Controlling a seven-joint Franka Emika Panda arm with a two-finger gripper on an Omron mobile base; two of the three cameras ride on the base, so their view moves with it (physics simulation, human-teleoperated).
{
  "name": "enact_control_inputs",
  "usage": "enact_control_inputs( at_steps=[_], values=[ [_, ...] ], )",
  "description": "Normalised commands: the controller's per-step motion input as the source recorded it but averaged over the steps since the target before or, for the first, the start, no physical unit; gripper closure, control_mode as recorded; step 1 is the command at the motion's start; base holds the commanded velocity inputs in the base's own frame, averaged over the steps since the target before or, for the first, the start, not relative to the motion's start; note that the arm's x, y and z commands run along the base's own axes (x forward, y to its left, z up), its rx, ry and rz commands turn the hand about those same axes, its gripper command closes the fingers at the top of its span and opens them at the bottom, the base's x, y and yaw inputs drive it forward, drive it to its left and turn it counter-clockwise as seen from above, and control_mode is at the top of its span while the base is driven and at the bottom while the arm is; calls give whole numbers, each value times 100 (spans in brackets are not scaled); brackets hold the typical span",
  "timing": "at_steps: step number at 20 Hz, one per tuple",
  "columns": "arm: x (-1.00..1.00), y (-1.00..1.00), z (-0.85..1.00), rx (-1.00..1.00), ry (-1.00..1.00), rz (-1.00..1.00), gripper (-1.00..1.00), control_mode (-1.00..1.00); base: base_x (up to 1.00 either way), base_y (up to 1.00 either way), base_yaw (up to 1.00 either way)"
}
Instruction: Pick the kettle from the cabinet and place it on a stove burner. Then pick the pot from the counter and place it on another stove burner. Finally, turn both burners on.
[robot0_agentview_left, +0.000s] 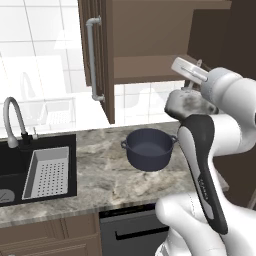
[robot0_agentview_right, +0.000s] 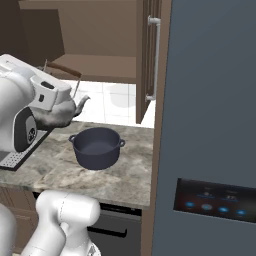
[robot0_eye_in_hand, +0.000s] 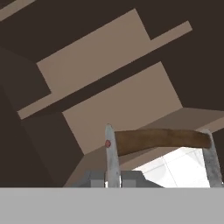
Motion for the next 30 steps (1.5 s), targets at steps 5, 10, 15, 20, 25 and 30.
enact_control_inputs(
  at_steps=[5, 10, 15, 20, 25, 30],
  values=[
    [0, 0, 0, 0, 0, 0, 100, -100, 0, 0, 0],
    [-12, 0, 0, 0, -6, 0, 100, 100, -11, 0, 0],
    [0, 0, 0, 0, 0, 0, 100, 100, -66, 0, -3],
    [0, 0, 0, 0, 0, 0, 100, 100, -61, 0, -5],
    [0, 0, 0, 0, 0, 0, 100, 100, -40, 3, -15],
    [0, 0, 0, 0, 0, 0, 100, 100, -3, 12, -29]
  ],
)
